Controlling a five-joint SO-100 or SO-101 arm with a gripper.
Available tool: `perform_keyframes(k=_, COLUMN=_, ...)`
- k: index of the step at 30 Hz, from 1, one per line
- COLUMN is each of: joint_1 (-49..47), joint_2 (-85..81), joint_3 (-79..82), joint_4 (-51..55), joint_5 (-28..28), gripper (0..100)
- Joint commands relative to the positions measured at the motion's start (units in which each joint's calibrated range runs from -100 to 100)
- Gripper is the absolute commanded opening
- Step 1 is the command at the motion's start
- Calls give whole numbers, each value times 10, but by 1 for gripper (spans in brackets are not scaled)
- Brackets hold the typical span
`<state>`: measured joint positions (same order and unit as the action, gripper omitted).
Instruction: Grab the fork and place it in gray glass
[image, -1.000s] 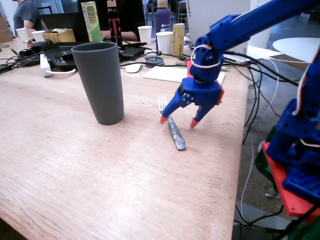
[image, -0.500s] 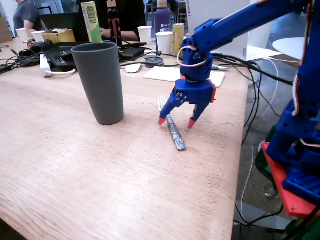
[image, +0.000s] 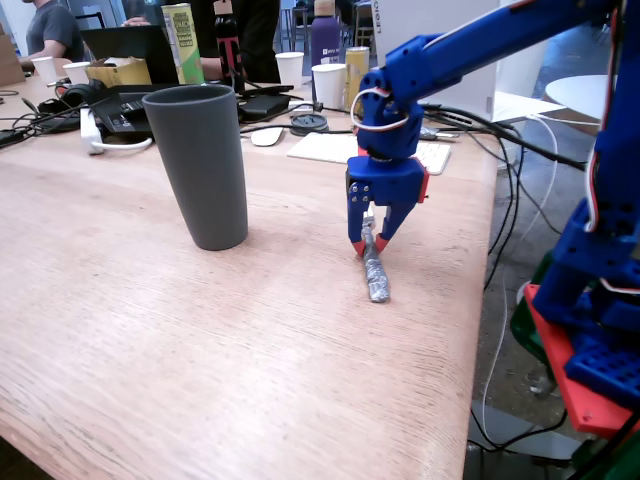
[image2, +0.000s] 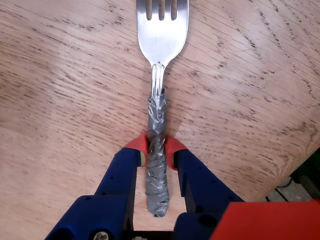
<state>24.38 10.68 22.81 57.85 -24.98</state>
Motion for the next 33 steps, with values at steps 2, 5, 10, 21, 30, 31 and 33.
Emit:
perform_keyframes(k=2, joint_1=-15, joint_2=-25, joint_3=7, joint_4=6, joint_5=4, gripper=0)
perform_keyframes(k=5, joint_1=-15, joint_2=-123, joint_3=8, joint_4=6, joint_5=4, gripper=0)
perform_keyframes(k=10, joint_1=-15, joint_2=-315, joint_3=8, joint_4=7, joint_5=38, gripper=0)
perform_keyframes(k=21, joint_1=-15, joint_2=-576, joint_3=7, joint_4=-6, joint_5=217, gripper=0)
perform_keyframes(k=30, joint_1=-15, joint_2=-546, joint_3=-5, joint_4=-248, joint_5=263, gripper=0)
perform_keyframes(k=31, joint_1=-15, joint_2=-524, joint_3=-9, joint_4=-293, joint_5=263, gripper=0)
perform_keyframes(k=33, joint_1=-15, joint_2=-459, joint_3=-42, joint_4=-381, joint_5=263, gripper=0)
